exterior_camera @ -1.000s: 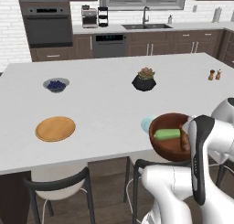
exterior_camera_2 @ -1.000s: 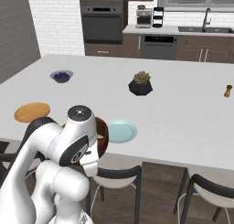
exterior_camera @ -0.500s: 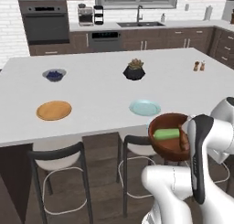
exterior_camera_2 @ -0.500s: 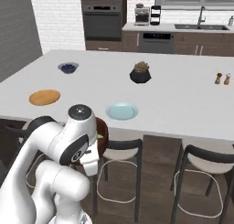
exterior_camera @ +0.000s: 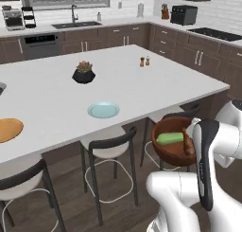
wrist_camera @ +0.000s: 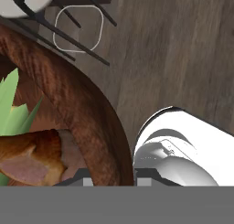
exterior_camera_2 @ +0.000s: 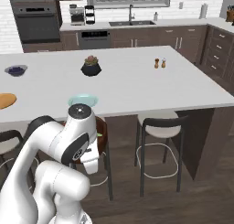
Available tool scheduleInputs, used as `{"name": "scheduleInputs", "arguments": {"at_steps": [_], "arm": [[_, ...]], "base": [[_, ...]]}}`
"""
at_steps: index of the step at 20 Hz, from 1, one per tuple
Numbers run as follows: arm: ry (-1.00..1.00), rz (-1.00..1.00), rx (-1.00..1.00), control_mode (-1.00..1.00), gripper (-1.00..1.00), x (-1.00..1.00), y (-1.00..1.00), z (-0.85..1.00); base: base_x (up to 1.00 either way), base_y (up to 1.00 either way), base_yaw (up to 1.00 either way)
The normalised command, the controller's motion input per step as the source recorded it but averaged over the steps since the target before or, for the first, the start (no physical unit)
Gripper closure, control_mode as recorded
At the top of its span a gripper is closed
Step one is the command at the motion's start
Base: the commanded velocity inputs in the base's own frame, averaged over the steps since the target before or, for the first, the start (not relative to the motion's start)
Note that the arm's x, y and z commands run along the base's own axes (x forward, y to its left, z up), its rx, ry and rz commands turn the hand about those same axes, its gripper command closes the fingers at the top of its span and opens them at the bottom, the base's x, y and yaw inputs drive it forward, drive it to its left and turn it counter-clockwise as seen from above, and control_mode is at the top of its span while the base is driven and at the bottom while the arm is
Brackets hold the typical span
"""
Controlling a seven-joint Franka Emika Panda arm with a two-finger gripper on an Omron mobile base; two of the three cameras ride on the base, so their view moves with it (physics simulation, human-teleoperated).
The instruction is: Pick the chicken drumstick and corn from their plates and place them in the bowl. Then put the bowl in the fridge.
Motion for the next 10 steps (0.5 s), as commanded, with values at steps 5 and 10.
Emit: {"name": "scheduleInputs", "arguments": {"at_steps": [5, 10], "arm": [[0.00, 0.00, 0.00, 1.00, 1.00, 0.00, 0.00, 0.00], [0.00, 0.00, 0.00, 1.00, 1.00, 0.00, 0.00, 0.00]], "base": [[0.09, 0.00, -0.70], [0.26, 0.00, -0.78]]}}
